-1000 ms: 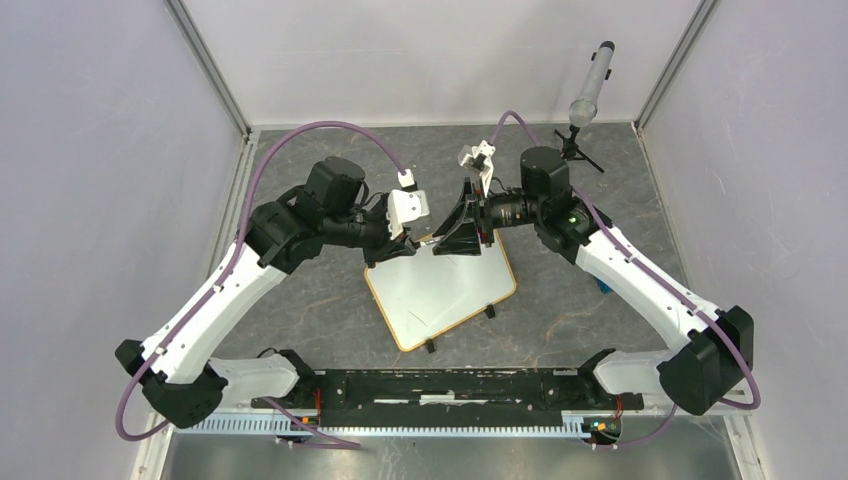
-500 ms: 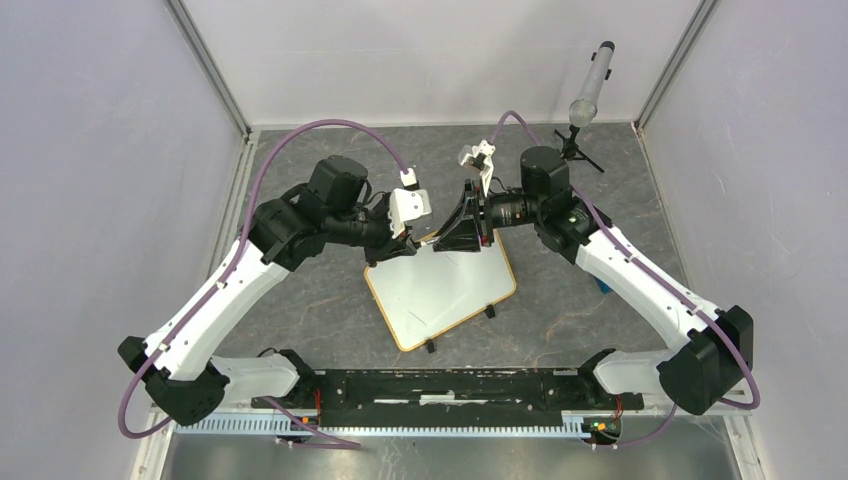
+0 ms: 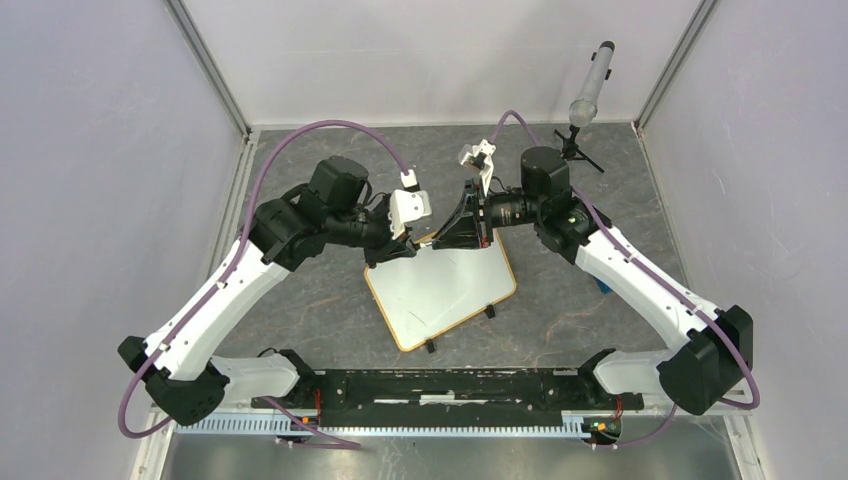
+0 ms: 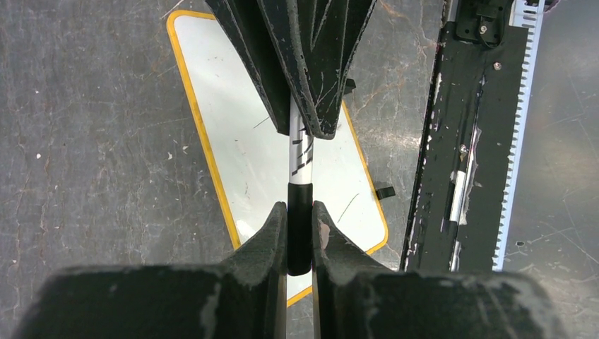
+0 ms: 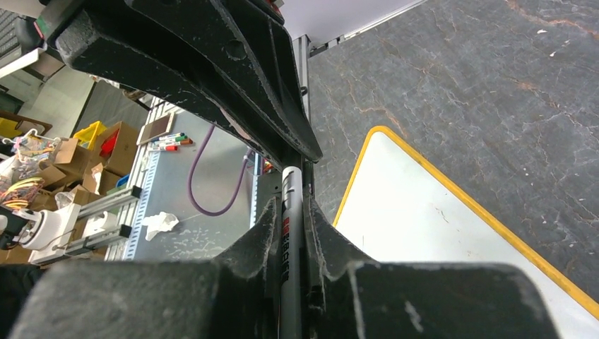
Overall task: Write a sentence on the whiteboard
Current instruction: Open the pen cap from the whiteboard marker, then place the pen cap at the center of the board.
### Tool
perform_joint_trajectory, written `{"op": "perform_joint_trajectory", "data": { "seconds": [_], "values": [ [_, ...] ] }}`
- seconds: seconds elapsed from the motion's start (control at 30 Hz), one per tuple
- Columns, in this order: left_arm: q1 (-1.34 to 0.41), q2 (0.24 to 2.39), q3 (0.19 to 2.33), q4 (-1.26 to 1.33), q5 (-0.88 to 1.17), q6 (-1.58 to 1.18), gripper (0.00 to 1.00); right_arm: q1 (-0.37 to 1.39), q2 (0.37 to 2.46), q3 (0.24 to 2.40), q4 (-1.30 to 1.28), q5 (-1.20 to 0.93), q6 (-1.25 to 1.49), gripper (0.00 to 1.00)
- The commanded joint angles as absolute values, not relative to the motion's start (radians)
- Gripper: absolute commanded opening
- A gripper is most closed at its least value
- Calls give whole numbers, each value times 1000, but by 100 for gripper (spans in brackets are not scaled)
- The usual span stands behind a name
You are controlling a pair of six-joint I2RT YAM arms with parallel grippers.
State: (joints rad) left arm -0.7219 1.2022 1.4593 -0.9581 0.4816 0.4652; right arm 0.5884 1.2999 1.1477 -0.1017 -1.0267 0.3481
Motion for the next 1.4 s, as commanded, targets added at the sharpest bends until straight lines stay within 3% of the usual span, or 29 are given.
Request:
{"op": "perform_joint_trajectory", "data": {
  "seconds": [0.0,0.47,0.73,0.87,1.13,1.37],
  "values": [
    [-717,1183,1461,-958,463,492,2,587,1284,1168,-158,-1012,266,0],
    [-543,1115,1378,-998,467,547,2,337,1236,1148,-179,-1098,259,0],
    [-115,1216,1398,-1023,603,550,2,298,1227,1128,-243,-1088,169,0],
    [81,1370,1401,-1022,544,518,2,299,1207,1093,-242,-1077,130,0],
    [110,1444,1206,-863,299,539,2,363,1194,1075,-471,-1026,-172,0],
    [106,1526,1101,-790,202,536,3,418,1178,1023,-511,-1007,-261,0]
  ]
}}
